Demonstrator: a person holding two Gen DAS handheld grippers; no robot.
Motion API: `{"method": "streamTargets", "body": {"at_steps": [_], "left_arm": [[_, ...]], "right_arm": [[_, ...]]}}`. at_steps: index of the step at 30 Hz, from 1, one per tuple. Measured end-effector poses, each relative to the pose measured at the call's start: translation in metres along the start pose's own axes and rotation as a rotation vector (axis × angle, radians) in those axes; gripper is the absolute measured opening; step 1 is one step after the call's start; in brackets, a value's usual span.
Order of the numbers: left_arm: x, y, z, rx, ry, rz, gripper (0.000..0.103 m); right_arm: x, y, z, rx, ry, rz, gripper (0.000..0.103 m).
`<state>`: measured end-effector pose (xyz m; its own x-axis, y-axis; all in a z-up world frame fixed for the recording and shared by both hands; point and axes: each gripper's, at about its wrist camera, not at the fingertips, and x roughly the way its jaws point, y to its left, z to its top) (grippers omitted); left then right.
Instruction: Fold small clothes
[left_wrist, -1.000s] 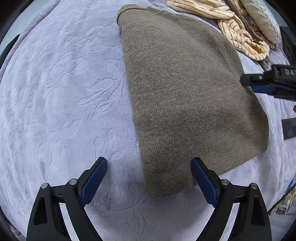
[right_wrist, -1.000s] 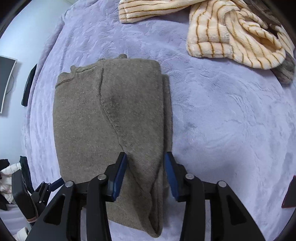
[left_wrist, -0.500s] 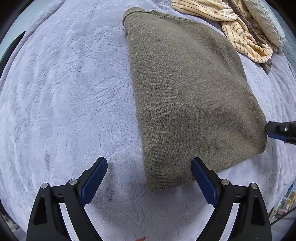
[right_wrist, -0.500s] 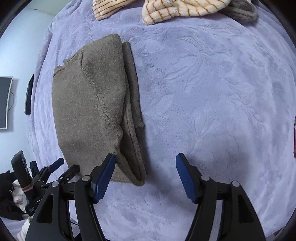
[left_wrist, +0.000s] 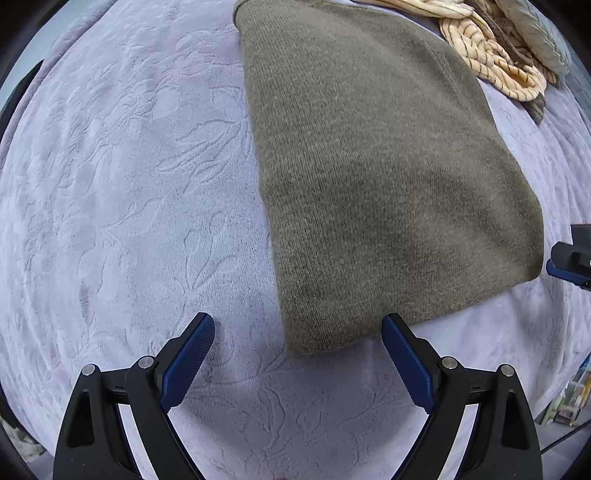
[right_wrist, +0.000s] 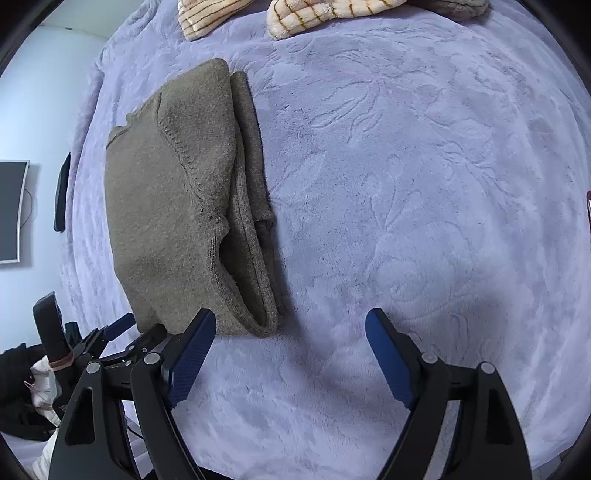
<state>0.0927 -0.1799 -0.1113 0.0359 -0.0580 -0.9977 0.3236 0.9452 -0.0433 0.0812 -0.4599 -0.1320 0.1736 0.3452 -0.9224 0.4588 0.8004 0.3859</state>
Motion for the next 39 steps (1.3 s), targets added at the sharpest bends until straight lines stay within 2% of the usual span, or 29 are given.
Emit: {"method": "streamTargets", "body": {"at_steps": [5, 11, 17, 23, 29, 39], "left_arm": [[0.005, -0.001, -0.008, 0.002, 0.038, -0.044, 0.093], [-0.012, 0.01, -0.012, -0.035, -0.015, -0.13, 0.093], [-0.017, 0.029, 0.012, -0.104, -0.029, -0.228, 0.093], [-0.006, 0.049, 0.039, -0.159, -0.045, -0.327, 0.093], [0.001, 0.041, 0.053, -0.091, -0.059, -0.391, 0.093], [0.019, 0.027, 0.067, -0.016, -0.028, -0.464, 0.093]], "right_arm": [[0.003, -0.001, 0.001, -0.003, 0.011, 0.02, 0.086], [0.009, -0.003, 0.0, 0.011, 0.019, 0.057, 0.086], [0.01, 0.001, 0.011, 0.007, 0.014, 0.086, 0.086], [0.009, 0.006, 0.034, -0.007, -0.03, 0.161, 0.086], [0.021, 0.01, 0.068, -0.026, -0.04, 0.195, 0.086], [0.048, 0.009, 0.112, -0.03, 0.012, 0.31, 0.087]]}}
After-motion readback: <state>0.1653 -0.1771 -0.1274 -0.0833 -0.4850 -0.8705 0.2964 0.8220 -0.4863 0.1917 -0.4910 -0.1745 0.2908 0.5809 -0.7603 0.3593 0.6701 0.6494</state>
